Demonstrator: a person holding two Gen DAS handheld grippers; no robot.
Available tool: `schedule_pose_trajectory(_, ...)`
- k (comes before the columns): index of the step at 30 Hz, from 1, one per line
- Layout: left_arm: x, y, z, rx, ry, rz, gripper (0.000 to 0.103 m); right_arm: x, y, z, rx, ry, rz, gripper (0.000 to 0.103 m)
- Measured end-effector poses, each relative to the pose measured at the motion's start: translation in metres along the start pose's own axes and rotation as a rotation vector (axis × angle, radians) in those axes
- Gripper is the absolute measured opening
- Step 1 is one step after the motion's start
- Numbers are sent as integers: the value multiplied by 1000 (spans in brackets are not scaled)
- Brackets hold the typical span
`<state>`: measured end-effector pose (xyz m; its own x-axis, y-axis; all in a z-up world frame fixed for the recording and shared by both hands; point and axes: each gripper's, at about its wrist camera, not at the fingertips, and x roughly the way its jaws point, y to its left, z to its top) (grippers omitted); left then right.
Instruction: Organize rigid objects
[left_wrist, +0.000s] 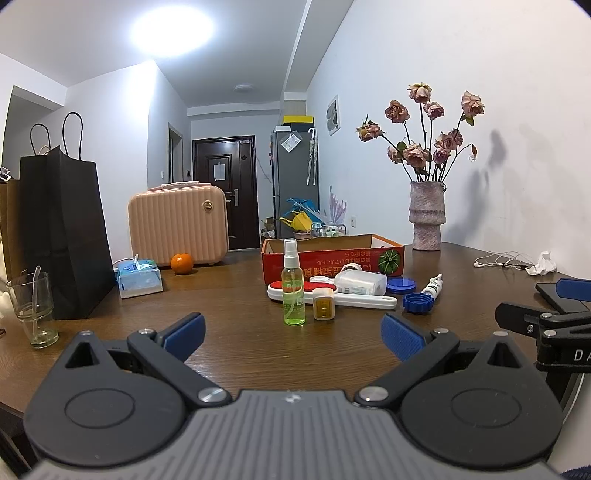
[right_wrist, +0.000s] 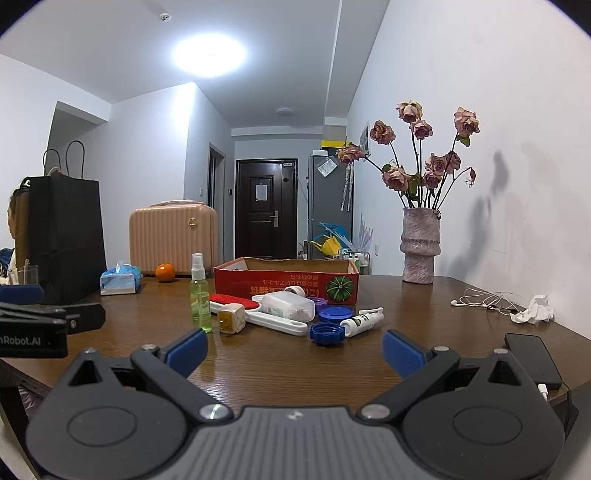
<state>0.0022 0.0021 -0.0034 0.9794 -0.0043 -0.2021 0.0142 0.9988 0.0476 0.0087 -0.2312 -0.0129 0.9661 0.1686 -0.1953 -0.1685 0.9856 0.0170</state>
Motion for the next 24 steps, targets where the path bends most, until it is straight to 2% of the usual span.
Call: schedule_pose_trajectory(24, 2, -2, -1, 8, -1, -7, 103, 0, -1, 0, 1, -1, -1, 101)
